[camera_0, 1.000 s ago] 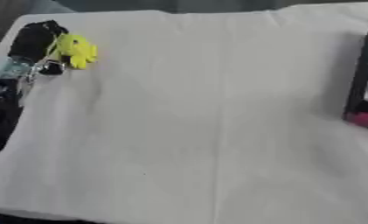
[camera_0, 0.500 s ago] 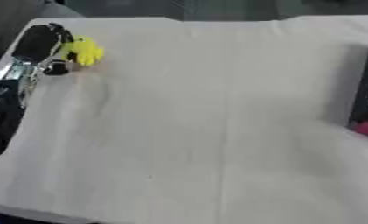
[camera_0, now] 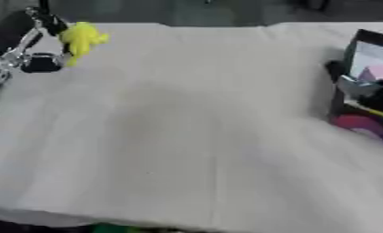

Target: Pick up the objects with one hand, pass them to the other hand, and then place them into the box on the other side of the table.

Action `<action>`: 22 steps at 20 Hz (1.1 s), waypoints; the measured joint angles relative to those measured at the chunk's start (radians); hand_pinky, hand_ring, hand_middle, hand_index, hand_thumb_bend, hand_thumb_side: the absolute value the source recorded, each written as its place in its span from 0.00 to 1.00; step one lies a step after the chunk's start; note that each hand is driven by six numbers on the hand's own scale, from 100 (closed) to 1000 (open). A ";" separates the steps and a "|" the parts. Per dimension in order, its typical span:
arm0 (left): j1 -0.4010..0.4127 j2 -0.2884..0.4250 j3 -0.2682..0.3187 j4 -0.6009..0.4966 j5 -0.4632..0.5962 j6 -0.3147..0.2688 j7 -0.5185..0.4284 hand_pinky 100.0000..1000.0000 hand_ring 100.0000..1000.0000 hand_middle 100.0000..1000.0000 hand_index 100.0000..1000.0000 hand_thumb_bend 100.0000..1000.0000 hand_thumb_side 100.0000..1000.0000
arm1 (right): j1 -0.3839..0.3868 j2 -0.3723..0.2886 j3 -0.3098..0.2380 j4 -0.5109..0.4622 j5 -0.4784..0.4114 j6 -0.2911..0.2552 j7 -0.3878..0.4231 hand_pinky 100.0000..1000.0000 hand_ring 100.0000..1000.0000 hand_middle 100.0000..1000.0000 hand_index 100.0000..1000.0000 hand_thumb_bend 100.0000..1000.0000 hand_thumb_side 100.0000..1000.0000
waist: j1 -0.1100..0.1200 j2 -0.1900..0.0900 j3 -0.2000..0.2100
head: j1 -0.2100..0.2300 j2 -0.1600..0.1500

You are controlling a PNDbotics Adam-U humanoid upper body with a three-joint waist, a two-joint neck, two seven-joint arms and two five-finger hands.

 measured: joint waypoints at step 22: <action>-0.083 -0.152 -0.267 -0.347 0.333 0.010 -0.412 0.62 0.47 0.45 0.59 0.02 0.10 | -0.094 0.161 0.185 0.109 -0.206 -0.151 0.233 0.86 0.79 1.00 0.83 0.56 0.23 | 0.002 -0.032 0.056 | -0.118 0.007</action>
